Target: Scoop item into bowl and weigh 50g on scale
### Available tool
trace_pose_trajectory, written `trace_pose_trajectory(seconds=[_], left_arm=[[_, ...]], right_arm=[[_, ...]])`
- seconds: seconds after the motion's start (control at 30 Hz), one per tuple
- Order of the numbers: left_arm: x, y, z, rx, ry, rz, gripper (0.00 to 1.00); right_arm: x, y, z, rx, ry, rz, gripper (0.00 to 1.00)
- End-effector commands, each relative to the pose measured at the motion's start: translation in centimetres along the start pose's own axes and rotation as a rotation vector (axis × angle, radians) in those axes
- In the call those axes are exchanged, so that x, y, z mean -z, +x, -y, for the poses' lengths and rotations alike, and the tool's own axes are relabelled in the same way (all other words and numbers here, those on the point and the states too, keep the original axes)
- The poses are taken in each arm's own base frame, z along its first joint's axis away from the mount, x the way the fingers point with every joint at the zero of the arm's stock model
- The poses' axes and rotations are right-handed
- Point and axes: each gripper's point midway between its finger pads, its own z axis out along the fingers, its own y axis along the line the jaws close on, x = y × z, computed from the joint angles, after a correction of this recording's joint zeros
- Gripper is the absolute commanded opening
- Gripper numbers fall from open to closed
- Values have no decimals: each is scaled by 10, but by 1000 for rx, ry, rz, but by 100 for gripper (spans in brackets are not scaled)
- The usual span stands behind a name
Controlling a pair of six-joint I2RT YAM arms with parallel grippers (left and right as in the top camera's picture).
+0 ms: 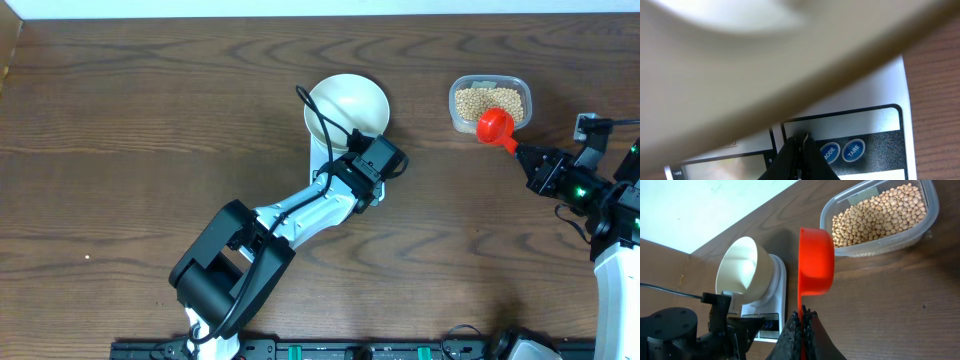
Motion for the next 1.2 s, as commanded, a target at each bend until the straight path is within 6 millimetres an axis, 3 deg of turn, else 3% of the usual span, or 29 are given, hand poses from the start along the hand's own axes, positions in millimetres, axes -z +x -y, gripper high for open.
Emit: trace_pose_trajectory(seconds=[0.0,1.0,1.17], left_arm=[[-46,91,-30,-125,-96,-275,8],[-43,109,-42,-150,-139,-327,7],[-45,104,-39,-144,-132,-304,7]], right_arm=[[1,-2,1,20,3,3,1],[1,-2,1,20,3,3,1],[1,-2,1,20,3,3,1]])
